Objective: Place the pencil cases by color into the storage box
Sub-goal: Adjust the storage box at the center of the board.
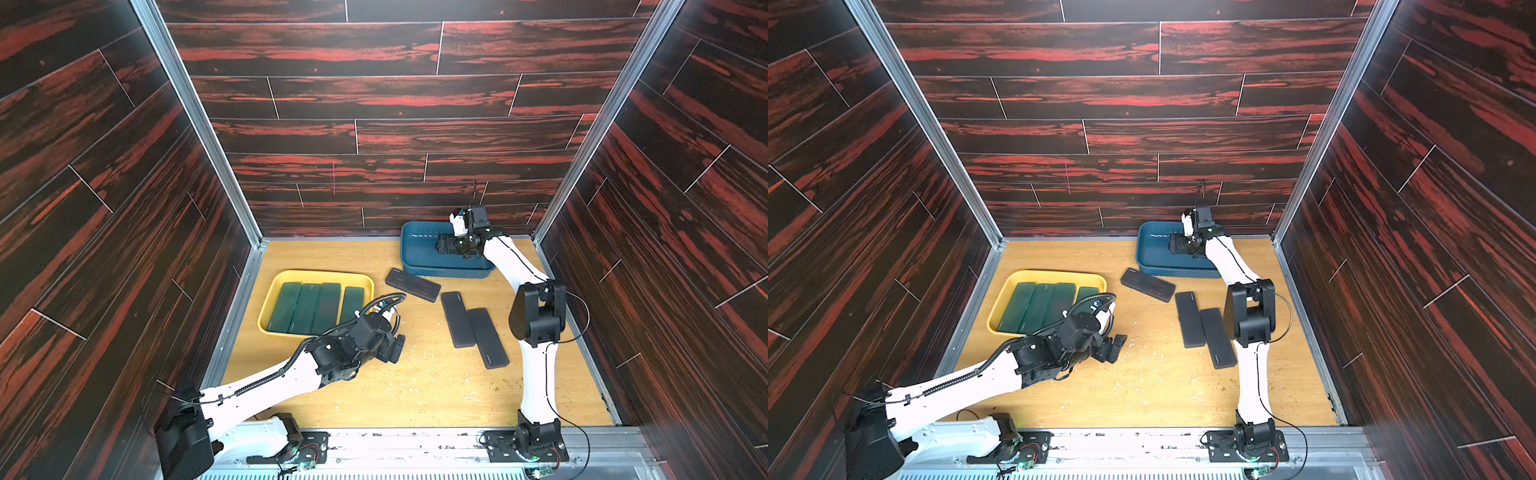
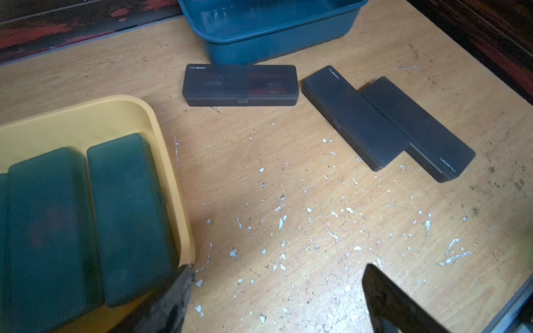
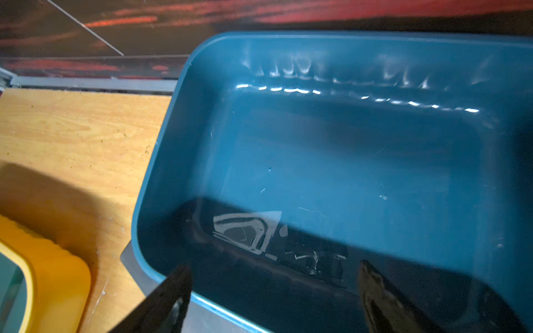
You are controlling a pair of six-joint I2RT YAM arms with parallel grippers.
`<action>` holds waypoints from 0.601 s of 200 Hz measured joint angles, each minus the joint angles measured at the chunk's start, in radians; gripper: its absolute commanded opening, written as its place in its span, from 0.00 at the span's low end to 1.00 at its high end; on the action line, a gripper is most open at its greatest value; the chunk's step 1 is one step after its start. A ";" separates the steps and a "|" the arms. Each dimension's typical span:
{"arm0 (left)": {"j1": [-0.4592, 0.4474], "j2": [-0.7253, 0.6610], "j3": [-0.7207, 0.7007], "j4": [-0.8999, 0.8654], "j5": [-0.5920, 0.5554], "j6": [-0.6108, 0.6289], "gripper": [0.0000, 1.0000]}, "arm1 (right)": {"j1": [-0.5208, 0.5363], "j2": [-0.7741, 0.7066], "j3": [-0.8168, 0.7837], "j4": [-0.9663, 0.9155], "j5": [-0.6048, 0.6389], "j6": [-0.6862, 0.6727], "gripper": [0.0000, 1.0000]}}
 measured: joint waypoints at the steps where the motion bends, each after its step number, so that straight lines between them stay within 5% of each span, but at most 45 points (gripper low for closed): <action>1: -0.001 -0.001 -0.001 0.000 0.000 0.000 0.93 | 0.000 0.002 0.003 -0.002 -0.001 0.000 0.89; 120: -0.074 -0.049 -0.108 0.075 -0.017 -0.031 0.93 | -0.003 0.082 0.055 -0.135 -0.108 -0.038 0.87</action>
